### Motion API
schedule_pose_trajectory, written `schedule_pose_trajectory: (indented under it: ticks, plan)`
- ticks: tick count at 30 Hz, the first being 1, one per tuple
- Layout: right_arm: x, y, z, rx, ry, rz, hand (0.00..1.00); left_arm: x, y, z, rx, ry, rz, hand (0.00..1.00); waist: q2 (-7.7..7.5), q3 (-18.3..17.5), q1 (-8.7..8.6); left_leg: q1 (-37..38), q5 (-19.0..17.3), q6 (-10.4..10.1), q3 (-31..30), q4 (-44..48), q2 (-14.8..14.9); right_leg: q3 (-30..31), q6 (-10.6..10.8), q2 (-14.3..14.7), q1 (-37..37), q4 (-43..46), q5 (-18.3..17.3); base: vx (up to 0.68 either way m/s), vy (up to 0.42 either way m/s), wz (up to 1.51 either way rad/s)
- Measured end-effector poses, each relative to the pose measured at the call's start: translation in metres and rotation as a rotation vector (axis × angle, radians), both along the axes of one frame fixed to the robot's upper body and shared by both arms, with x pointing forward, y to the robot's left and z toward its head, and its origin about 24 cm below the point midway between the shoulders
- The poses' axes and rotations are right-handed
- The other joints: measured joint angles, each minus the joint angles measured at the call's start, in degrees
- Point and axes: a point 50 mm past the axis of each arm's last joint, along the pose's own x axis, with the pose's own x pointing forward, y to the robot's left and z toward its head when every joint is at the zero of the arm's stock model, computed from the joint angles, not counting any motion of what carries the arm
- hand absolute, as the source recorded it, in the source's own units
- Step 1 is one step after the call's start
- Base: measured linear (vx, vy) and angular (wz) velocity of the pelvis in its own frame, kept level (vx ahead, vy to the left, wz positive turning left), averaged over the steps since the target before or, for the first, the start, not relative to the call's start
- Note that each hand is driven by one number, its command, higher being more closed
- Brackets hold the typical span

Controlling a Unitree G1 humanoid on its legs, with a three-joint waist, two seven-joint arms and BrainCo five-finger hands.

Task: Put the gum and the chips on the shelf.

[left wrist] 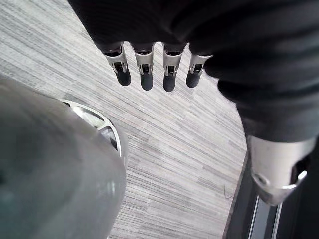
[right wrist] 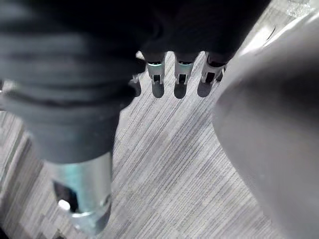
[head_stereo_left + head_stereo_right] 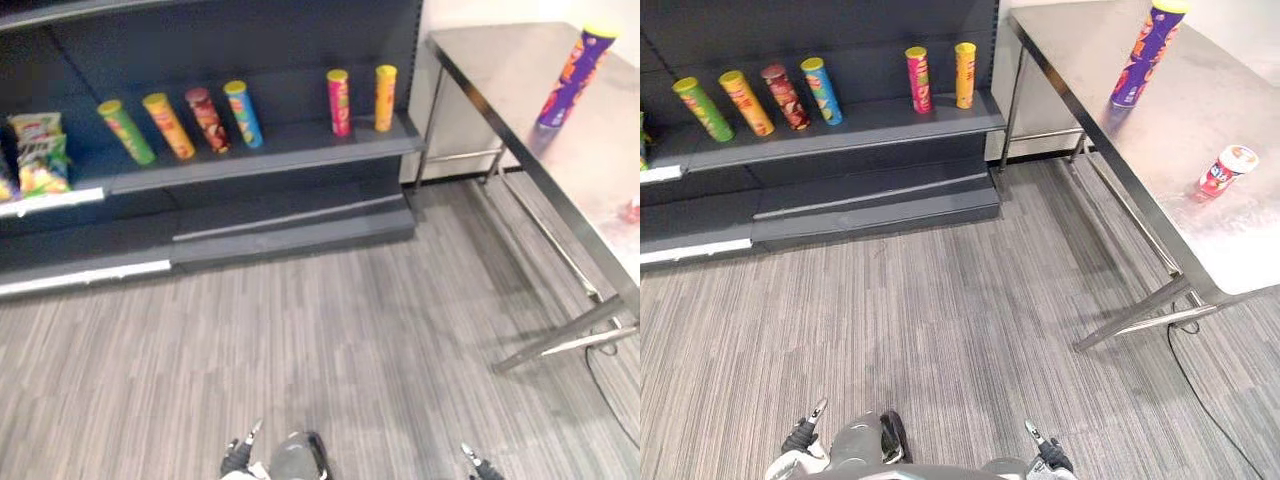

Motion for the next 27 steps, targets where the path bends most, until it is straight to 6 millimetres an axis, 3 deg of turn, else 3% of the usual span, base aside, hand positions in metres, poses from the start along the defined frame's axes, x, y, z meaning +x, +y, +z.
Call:
schedule_pose_trajectory:
  ticks: [4,6,7,9,10,11,13,16,17,18,19,20,22,24,26,27]
  plan:
    - [-0.001,-0.003,0.0,-0.005,0.004,-0.001,0.0,-0.004,-0.001,-0.001,-0.008,0.021,-0.017,0.0,-0.33,-0.8,-0.06,3.4,-4.5,0.9,1.3,-3.7,-2.2,0.9,0.2,-0.6,-7.6,13.0,7.9,0.24,0.196,-0.09]
    - [-0.002,-0.004,0.0,-0.007,0.005,-0.012,0.0,-0.005,0.0,-0.002,-0.006,0.03,-0.025,0.0,-0.62,-0.5,-0.12,7.0,-6.5,1.9,1.4,-6.9,-4.3,0.8,0.1,-1.3,-10.5,19.9,15.0,0.22,0.133,0.21]
    - [-0.004,-0.005,0.0,-0.007,0.005,-0.024,0.0,-0.007,0.001,-0.002,-0.005,0.042,-0.036,0.0,-0.38,0.0,-0.35,10.2,-7.2,2.8,1.4,-9.6,-5.4,0.5,0.5,-1.7,-12.3,24.6,21.0,0.31,0.148,0.1]
    - [-0.006,-0.007,0.0,-0.005,0.004,-0.052,0.0,-0.007,0.004,-0.002,0.016,0.063,-0.083,0.0,-0.26,1.0,-0.55,15.0,-8.3,3.6,1.2,-12.6,-6.5,-2.0,-1.2,-1.2,-17.9,39.0,12.6,0.31,0.11,0.05]
    - [-0.011,-0.009,0.0,-0.006,0.015,-0.07,0.0,-0.01,0.005,-0.003,0.021,0.079,-0.103,0.0,-0.08,1.4,-1.04,18.3,-8.7,3.5,1.2,-14.6,-6.8,-5.9,-3.1,-0.6,-21.6,45.9,6.7,0.3,0.044,0.07]
    - [-0.016,-0.01,-0.001,-0.008,0.025,-0.081,0.0,-0.012,0.007,-0.003,0.026,0.091,-0.11,0.0,0.42,1.9,-1.95,21.8,-8.8,3.3,1.2,-16.7,-6.9,-10.7,-4.5,-0.3,-24.8,48.4,1.7,0.31,0.035,0.06]
    - [-0.022,-0.01,-0.002,-0.004,0.037,-0.106,0.0,-0.005,0.005,-0.002,0.027,0.077,-0.127,0.0,1.02,3.3,-3.43,25.9,-8.8,3.1,1.4,-19.7,-6.8,-18.5,-4.6,-0.2,-29.2,44.5,-2.7,0.31,-0.008,0.07]
    - [-0.032,-0.007,-0.004,0.006,0.073,-0.118,0.0,0.016,0.004,0.004,0.035,0.017,-0.138,0.0,1.39,4.2,-3.79,30.4,-8.6,2.4,3.8,-23.6,-6.9,-31.3,-5.2,1.2,-31.2,24.4,-2.1,0.33,-0.1,0.01]
    - [-0.033,-0.006,-0.004,0.008,0.078,-0.117,0.0,0.019,0.002,0.005,0.037,0.003,-0.144,0.0,1.11,4.2,-3.95,32.7,-8.5,0.3,5.1,-25.8,-7.7,-36.7,-5.7,3.4,-30.3,12.2,2.2,0.54,-0.16,-0.28]
    - [-0.03,-0.011,-0.003,-0.003,0.072,-0.111,0.0,0.02,-0.005,0.003,0.017,0.008,-0.149,0.0,1.65,5.1,-4.45,35.6,-8.0,-1.2,5.7,-28.3,-8.3,-38.3,-14.8,5.7,-29.0,8.0,6.6,0.47,-0.108,-0.51]
    - [-0.024,-0.014,-0.002,-0.009,0.06,-0.107,0.0,0.02,-0.011,0.002,0.004,0.009,-0.158,0.0,3.28,5.0,-4.37,36.0,-7.0,-2.6,6.8,-29.3,-7.5,-39.3,-14.7,7.0,-29.0,7.7,6.6,0.5,-0.139,-0.84]
    - [-0.008,-0.019,0.001,-0.024,0.012,-0.096,0.0,0.026,-0.016,0.002,-0.003,-0.006,-0.184,0.0,4.65,5.6,-4.59,36.0,-5.7,-3.8,9.0,-29.5,-7.0,-42.3,-16.5,8.0,-29.7,7.9,4.7,0.37,-0.132,-0.8]
    - [0.004,-0.02,0.004,-0.028,-0.021,-0.09,0.0,0.038,-0.021,0.005,-0.004,-0.03,-0.211,0.0,4.95,6.5,-4.46,37.4,-5.2,-4.6,11.2,-29.4,-7.0,-49.3,-18.8,6.5,-30.0,12.5,-0.2,0.3,-0.178,-0.7]
    - [0.006,-0.02,0.004,-0.029,-0.028,-0.087,0.0,0.04,-0.024,0.005,-0.019,-0.04,-0.225,0.0,4.95,6.5,-4.5,40.0,-5.2,-4.7,13.0,-28.9,-7.2,-56.6,-19.1,4.3,-28.2,16.4,-6.4,0.29,-0.201,-0.64]
    - [0.011,-0.021,0.006,-0.035,-0.046,-0.084,0.0,0.044,-0.03,0.005,-0.035,-0.053,-0.236,0.0,5.74,6.4,-4.83,40.1,-5.0,-4.8,14.1,-25.0,-6.2,-55.8,-18.7,4.7,-28.1,18.9,-9.5,0.3,-0.19,-0.55]
    - [0.012,-0.023,0.007,-0.042,-0.045,-0.08,0.0,0.047,-0.033,0.006,-0.039,-0.062,-0.256,0.0,5.82,6.3,-4.81,38.5,-4.4,-5.9,13.9,-19.4,-4.8,-54.9,-18.1,5.0,-28.1,19.3,-10.3,0.25,-0.133,-0.47]
